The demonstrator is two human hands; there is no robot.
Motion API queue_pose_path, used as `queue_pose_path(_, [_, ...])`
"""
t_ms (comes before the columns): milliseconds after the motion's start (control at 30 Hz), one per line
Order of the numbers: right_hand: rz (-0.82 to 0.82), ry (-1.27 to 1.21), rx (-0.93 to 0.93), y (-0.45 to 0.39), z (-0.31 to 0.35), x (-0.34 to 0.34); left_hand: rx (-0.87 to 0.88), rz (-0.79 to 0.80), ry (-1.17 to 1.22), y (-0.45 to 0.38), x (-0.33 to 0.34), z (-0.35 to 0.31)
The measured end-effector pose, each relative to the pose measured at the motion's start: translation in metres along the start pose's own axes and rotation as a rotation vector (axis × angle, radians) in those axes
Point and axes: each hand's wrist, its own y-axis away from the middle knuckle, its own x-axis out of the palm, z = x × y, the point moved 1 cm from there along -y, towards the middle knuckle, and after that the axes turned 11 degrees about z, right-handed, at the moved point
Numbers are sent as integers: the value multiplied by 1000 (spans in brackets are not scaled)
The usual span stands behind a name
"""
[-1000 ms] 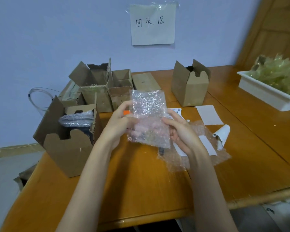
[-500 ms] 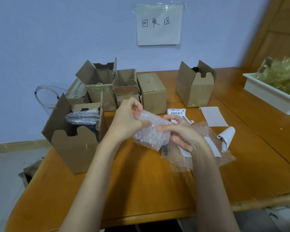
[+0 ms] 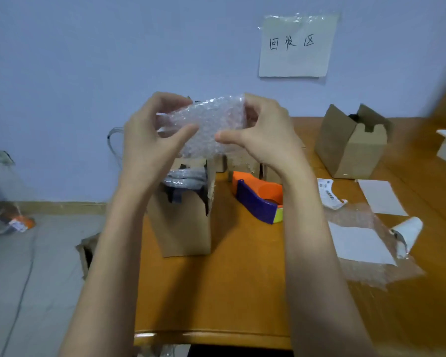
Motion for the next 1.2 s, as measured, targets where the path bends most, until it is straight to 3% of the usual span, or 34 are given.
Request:
queue_pose_path(100, [8, 54, -63, -15, 13, 27, -66, -12, -65, 3, -23, 13])
queue_pose_path(167, [97, 88, -56, -18, 13, 41, -129, 21, -157, 4, -36, 21])
queue_pose_path(333, [400, 250, 125, -11, 4, 48, -323, 369, -377, 9, -38, 32])
queue_pose_path(667, [538, 500, 260, -5, -8, 74, -412, 615, -656, 6, -29, 29])
queue_pose_path(767, [687, 411, 270, 0, 0, 62, -442, 604, -680, 1, -29, 31])
queue_pose_path(867, [651, 295, 219, 0, 8, 52, -462, 633, -695, -2, -26, 31])
queue_pose_path(967, [596, 485, 190, -3, 13, 63, -465, 693, -699, -4, -21, 33])
queue_pose_path(1067, [594, 689, 177, -5, 9, 78, -443, 772, -554, -4, -17, 36])
queue_pose_path(1200, [720, 681, 257, -9, 9, 76, -433, 730, -468, -4, -21, 41])
